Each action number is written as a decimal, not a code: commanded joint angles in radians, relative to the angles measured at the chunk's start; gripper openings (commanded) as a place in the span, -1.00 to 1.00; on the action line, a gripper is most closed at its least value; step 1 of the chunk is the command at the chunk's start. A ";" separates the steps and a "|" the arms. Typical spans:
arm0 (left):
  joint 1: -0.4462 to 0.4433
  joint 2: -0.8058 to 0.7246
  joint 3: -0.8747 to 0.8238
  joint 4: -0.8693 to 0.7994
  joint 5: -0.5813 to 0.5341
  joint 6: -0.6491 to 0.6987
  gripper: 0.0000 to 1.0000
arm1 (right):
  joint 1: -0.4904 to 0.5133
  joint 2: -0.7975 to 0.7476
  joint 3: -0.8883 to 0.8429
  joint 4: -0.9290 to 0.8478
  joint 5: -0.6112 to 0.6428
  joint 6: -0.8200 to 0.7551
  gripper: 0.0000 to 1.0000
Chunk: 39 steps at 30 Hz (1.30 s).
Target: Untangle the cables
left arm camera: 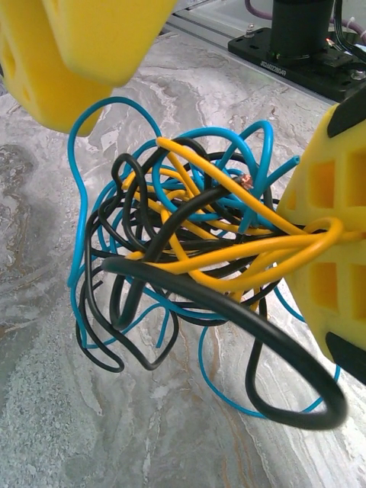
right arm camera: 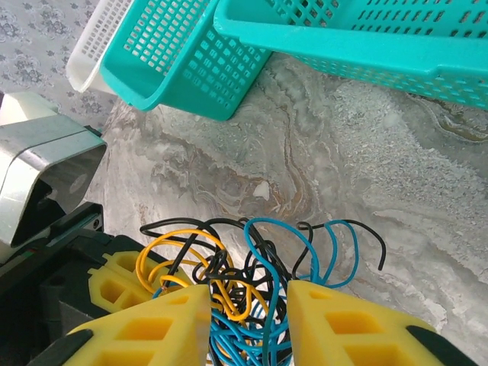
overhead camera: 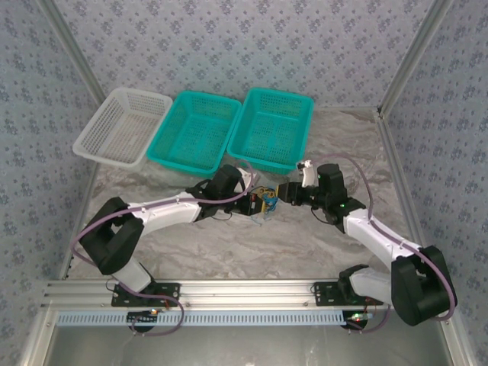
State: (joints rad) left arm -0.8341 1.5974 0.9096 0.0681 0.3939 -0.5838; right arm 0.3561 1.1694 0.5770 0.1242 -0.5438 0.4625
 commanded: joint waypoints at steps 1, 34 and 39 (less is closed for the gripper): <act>-0.007 0.004 -0.008 0.039 0.014 0.017 -1.00 | 0.004 0.012 0.034 -0.004 -0.025 -0.020 -0.32; -0.006 -0.002 -0.013 -0.037 -0.088 -0.020 -0.83 | 0.028 0.006 0.067 -0.042 0.136 0.028 -1.00; 0.032 -0.021 -0.040 -0.024 -0.079 -0.047 -0.56 | 0.027 -0.013 0.068 -0.052 0.154 0.035 -1.00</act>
State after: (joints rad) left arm -0.8238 1.6119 0.8959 0.0483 0.3218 -0.6106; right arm 0.3759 1.1801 0.6216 0.0784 -0.4164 0.4816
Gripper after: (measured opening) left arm 0.206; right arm 0.068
